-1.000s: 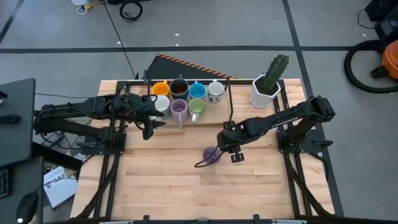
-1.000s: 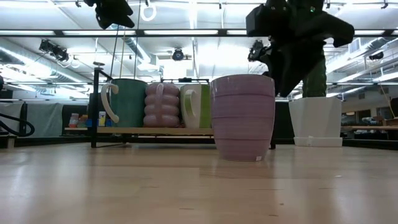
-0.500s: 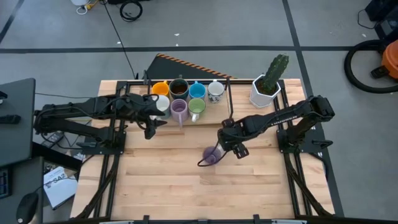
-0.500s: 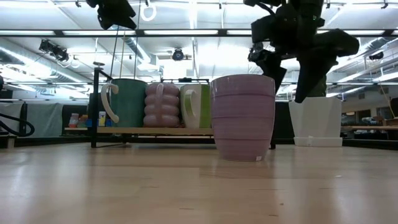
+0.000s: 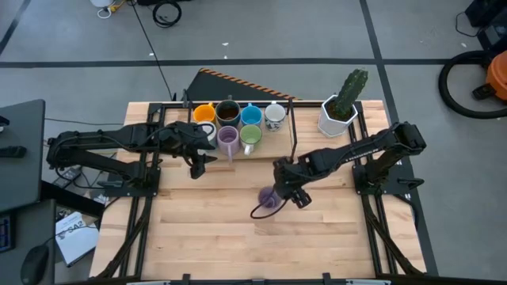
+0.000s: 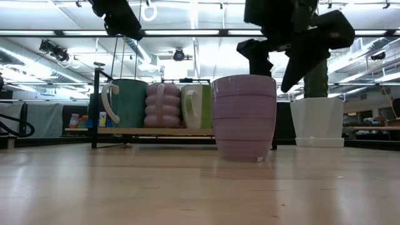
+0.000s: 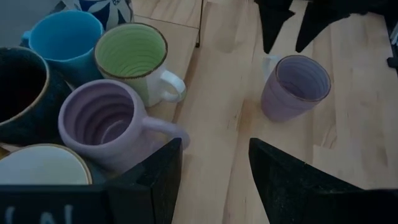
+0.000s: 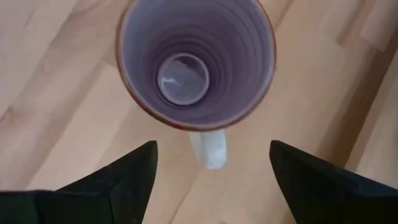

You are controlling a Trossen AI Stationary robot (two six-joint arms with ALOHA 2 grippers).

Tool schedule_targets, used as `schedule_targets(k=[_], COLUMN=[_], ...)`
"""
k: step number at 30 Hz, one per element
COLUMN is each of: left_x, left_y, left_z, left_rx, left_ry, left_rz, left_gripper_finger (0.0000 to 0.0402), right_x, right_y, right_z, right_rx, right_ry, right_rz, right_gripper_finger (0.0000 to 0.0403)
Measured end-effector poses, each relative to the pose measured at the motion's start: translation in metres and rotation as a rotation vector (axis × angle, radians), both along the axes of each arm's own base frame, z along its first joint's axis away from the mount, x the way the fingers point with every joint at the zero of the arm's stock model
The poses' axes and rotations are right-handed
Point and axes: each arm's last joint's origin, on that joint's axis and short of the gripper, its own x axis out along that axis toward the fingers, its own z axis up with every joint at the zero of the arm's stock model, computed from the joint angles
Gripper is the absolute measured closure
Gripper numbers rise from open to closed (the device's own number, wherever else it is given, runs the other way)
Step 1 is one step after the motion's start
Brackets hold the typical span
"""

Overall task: Place coffee mugs
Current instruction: Put the purple and white mug on the shelf

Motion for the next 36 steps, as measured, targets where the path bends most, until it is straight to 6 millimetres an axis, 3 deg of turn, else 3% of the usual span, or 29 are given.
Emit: schedule_targets(k=[7, 17, 24, 36], left_x=[0.005, 0.010, 0.009, 0.004], left_y=[-0.004, -0.035, -0.044, -0.056], left_z=[0.005, 0.015, 0.014, 0.009], left_rx=[0.023, 0.055, 0.004, -0.055], left_ry=[-0.066, -0.180, -0.174, -0.112], left_rz=[-0.037, -0.280, -0.287, -0.298], left_gripper_finger=[0.0210, 0.0210, 0.0210, 0.0210], right_x=[0.001, 0.002, 0.008, -0.004], right_y=[0.004, 0.003, 0.005, 0.020], right_z=[0.000, -0.010, -0.029, -0.033], right_rx=[0.006, 0.019, 0.002, 0.067], right_ry=[-0.024, -0.047, 0.015, 0.116], right_rz=[0.010, 0.008, 0.002, -0.181], right_gripper_finger=[0.0094, 0.0098, 0.0109, 0.0137])
